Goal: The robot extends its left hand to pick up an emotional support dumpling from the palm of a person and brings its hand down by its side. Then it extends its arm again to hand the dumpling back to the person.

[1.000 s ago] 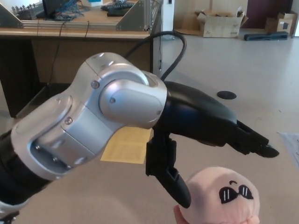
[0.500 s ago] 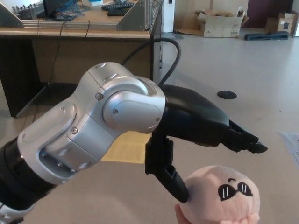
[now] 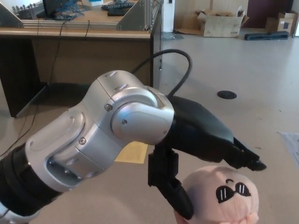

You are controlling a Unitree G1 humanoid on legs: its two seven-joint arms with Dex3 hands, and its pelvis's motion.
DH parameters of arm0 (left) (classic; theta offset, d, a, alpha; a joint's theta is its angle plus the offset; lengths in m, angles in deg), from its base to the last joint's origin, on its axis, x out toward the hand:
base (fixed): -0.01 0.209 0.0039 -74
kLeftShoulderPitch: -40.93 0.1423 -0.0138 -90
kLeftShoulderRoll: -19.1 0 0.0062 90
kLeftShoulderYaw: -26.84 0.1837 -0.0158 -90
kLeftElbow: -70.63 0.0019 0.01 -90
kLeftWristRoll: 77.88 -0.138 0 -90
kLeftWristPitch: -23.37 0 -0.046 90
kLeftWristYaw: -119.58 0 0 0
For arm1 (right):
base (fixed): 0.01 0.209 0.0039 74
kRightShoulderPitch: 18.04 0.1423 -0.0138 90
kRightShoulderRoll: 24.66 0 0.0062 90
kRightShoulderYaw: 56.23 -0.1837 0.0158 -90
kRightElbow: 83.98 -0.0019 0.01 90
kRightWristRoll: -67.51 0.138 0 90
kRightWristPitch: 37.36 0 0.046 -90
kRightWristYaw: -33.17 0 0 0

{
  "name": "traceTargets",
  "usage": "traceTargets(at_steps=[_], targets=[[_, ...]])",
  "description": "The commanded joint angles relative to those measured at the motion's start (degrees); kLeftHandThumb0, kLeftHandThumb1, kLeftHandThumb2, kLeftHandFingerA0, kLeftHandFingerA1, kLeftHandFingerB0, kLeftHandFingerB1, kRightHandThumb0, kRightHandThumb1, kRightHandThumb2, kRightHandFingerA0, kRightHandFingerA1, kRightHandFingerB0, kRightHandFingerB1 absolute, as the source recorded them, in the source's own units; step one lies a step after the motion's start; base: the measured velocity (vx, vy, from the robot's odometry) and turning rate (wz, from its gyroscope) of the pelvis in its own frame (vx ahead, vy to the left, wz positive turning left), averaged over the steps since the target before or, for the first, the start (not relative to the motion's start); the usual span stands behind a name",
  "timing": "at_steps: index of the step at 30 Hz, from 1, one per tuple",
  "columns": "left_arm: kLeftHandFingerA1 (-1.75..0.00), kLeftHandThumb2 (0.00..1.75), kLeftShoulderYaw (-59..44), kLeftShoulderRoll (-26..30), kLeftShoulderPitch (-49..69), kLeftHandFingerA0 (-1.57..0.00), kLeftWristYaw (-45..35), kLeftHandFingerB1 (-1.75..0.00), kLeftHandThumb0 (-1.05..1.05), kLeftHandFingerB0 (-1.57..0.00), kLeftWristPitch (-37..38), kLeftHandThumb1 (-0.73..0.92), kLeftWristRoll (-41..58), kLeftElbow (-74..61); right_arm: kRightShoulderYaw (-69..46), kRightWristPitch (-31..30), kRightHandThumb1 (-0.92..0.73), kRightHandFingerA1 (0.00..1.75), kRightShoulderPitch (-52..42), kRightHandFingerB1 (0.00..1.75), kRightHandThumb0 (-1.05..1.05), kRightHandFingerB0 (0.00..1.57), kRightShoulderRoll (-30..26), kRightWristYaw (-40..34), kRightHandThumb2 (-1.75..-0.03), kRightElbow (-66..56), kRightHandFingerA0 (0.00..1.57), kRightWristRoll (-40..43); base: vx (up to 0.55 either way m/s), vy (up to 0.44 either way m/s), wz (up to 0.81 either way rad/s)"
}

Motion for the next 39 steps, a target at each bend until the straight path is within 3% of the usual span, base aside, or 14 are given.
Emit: traceTargets(at_steps=[1,5,6,10,11,16,18,22,23,28,30,34,39], targets=[[-0.13,1.01,0.88,-1.12,1.05,0.00,-3.00,-0.07,-1.05,0.00,-2.58,0.57,-1.09,-0.56,0.00,-0.72,-0.61,0.50,0.10,0.47,-0.28,0.70,-1.16,0.41,-0.58,-0.34,0.77,-0.15,0.00,0.000,0.00],[-0.13,1.01,0.76,-1.34,1.20,0.00,-3.41,-0.07,-1.05,0.00,-2.76,0.57,-1.26,-0.66,0.03,-0.76,-0.61,0.50,0.14,0.47,-0.28,0.70,-1.16,0.43,-0.58,-0.33,0.77,-0.17,0.00,0.000,0.00],[0.00,0.80,0.93,-1.73,1.77,0.00,-2.93,0.00,-1.02,0.00,-2.77,0.40,-1.46,-0.97,0.07,-0.80,-0.61,0.50,0.18,0.47,-0.28,0.70,-1.14,0.45,-0.58,-0.34,0.77,-0.20,0.00,0.000,0.00],[0.00,0.80,0.96,-2.50,2.87,0.00,-2.43,0.00,-1.02,0.00,-2.84,0.40,-2.11,-1.57,0.15,-0.88,-0.61,0.50,0.29,0.47,-0.28,0.70,-1.12,0.48,-0.58,-0.34,0.77,-0.25,0.00,0.000,0.00],[0.00,0.58,0.77,-3.33,4.40,0.00,-0.57,0.00,-1.05,0.00,-1.77,0.49,-2.22,-1.81,0.29,-0.92,-0.61,0.50,0.41,0.47,-0.28,0.70,-1.18,0.59,-0.58,-0.41,0.77,-0.38,0.00,0.000,0.00],[0.00,0.61,0.53,-4.30,5.42,0.00,-0.33,0.00,-1.05,0.00,-1.64,0.46,-2.58,-1.57,0.32,-0.97,-0.61,0.50,0.48,0.47,-0.28,0.70,-1.30,0.64,-0.58,-0.54,0.77,-0.37,0.00,0.000,0.00],[0.00,0.82,0.54,-5.11,5.92,0.00,-1.91,0.00,-1.03,0.00,-2.34,0.36,-0.22,-0.41,0.24,-1.06,-0.61,0.50,0.90,0.47,-0.28,0.70,-1.42,0.73,-0.58,-0.56,0.77,-0.32,0.00,0.000,0.00],[0.00,0.82,0.37,-5.37,6.06,0.00,-2.26,0.00,-1.03,0.00,-2.25,0.36,-0.39,-0.27,0.23,-1.11,-0.61,0.50,0.92,0.47,-0.28,0.70,-1.42,0.75,-0.58,-0.61,0.77,-0.32,0.00,0.000,0.00],[0.00,0.94,0.37,-5.57,6.81,0.00,-2.40,0.00,-1.02,0.00,-3.52,0.29,-0.07,-0.47,0.22,-1.14,-0.61,0.50,1.03,0.47,-0.28,0.70,-1.41,0.76,-0.58,-0.59,0.77,-0.31,0.00,0.000,0.00],[0.00,1.01,0.66,-5.93,9.04,0.00,-2.50,0.00,-1.05,0.00,-5.61,0.30,-0.42,-1.43,0.22,-1.18,-0.61,0.50,1.17,0.47,-0.28,0.70,-1.36,0.77,-0.58,-0.61,0.77,-0.31,0.00,0.000,0.00],[0.00,1.18,1.53,-6.10,10.52,0.00,0.14,0.00,-1.05,0.00,-4.00,0.21,-3.21,-1.43,0.22,-1.42,-0.61,0.50,2.18,0.47,-0.28,0.70,-1.34,0.92,-0.58,-0.37,0.77,-0.34,0.00,0.000,0.00],[0.00,1.16,-1.20,-7.72,15.00,0.00,7.25,0.00,-1.05,0.00,1.13,0.17,-2.68,-1.10,0.16,-1.50,-0.61,0.50,2.61,0.47,-0.28,0.70,-1.50,1.04,-0.58,-0.28,0.77,-0.30,0.00,0.000,0.00],[0.00,1.13,-2.63,-8.05,16.60,0.00,8.93,0.00,-1.05,0.00,2.03,0.16,-3.30,-1.66,0.21,-1.56,-0.61,0.50,2.93,0.47,-0.28,0.70,-1.33,1.09,-0.58,-0.11,0.77,-0.34,0.00,0.000,0.00]])
